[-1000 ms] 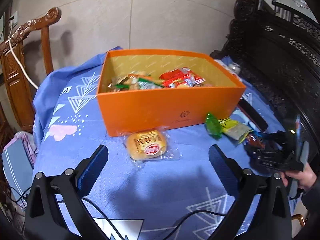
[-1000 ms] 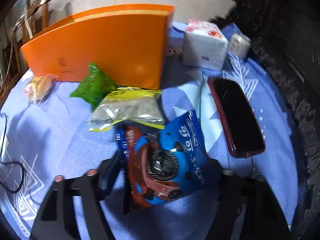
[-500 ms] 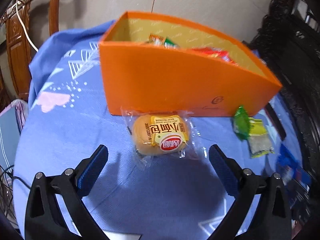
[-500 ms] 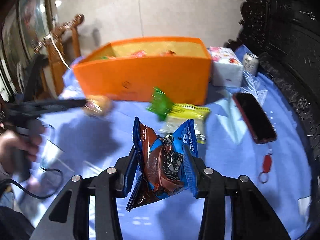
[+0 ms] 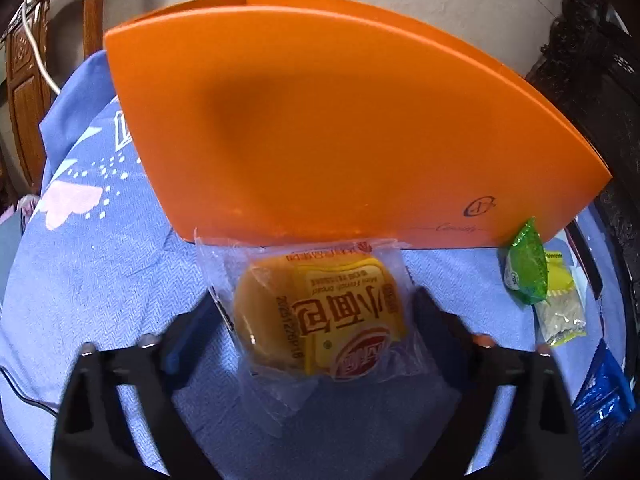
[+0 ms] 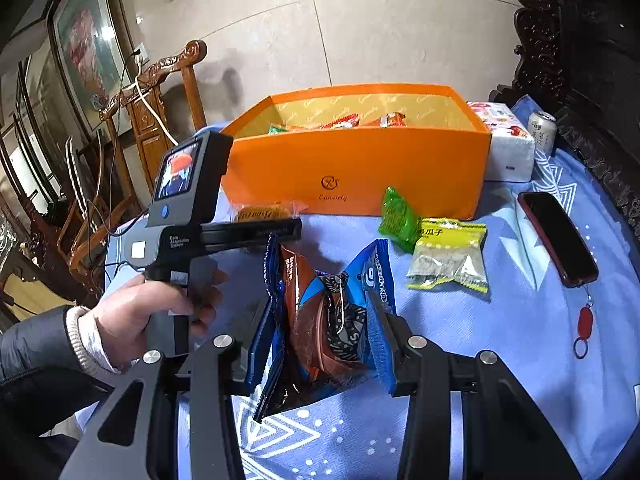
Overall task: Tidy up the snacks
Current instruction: 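Grasp the blue-brown cookie bag with the right tool while the left grasps the round bread bag, then carry both held bags over the orange box and open both tools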
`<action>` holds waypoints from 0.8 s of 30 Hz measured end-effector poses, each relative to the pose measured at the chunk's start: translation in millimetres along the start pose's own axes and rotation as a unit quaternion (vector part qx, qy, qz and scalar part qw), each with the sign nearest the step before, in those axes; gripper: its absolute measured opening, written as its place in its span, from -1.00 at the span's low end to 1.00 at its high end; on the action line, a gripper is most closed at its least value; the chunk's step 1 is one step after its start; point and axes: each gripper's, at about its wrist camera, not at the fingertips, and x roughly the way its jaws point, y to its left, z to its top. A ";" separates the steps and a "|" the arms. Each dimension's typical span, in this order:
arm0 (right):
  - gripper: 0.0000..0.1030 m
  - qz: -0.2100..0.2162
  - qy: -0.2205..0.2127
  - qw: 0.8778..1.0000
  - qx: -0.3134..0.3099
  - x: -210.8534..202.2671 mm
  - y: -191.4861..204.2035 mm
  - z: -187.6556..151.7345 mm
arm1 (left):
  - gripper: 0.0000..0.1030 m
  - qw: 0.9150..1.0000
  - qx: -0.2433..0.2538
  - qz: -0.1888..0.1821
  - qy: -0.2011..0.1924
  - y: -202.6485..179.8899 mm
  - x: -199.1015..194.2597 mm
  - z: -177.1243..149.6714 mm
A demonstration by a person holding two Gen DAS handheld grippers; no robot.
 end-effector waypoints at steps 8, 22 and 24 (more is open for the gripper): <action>-0.15 0.000 -0.003 1.000 0.006 -3.6 2.1 -3.1 | 0.31 1.000 0.000 -0.024 -0.009 1.1 -16.6 -12.1; -0.15 -0.002 -0.090 0.996 -0.023 -41.4 16.6 47.4 | 0.30 0.992 0.018 -0.030 -0.124 6.4 -143.9 20.8; -0.15 -0.001 -0.117 0.993 -0.032 -47.5 18.8 69.2 | 0.31 0.988 0.021 -0.034 -0.146 3.6 -159.7 38.8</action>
